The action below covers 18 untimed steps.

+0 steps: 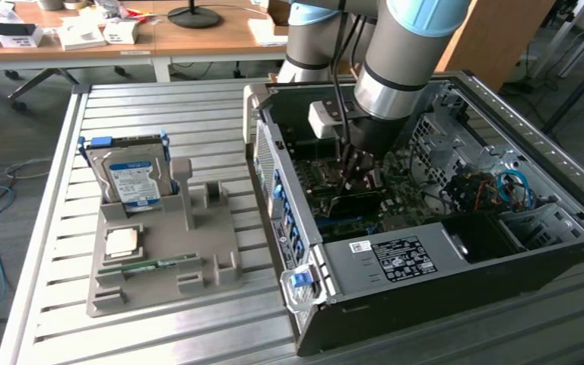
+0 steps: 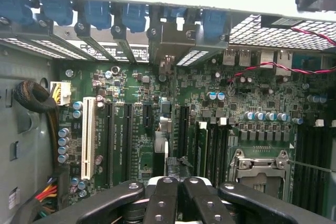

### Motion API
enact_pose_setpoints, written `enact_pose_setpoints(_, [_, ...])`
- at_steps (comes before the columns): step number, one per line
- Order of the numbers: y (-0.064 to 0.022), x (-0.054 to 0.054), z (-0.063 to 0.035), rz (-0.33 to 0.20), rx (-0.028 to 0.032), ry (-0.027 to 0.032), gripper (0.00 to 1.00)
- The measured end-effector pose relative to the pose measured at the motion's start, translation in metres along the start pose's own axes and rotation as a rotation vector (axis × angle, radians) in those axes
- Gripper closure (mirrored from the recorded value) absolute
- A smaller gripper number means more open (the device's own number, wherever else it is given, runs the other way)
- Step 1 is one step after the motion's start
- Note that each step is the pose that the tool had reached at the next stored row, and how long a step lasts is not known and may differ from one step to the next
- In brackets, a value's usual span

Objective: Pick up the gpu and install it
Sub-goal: 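Press down on the gpu until it lock into place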

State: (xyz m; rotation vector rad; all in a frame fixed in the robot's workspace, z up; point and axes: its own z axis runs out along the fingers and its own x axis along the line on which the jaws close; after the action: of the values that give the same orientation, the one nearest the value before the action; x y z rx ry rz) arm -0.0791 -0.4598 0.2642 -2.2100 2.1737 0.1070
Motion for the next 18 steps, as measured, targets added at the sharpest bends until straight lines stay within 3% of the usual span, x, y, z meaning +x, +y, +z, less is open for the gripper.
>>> enact_pose_setpoints(18, [0.0023,0.0004,0.0009,-0.001,0.0059,0.0001,0.89])
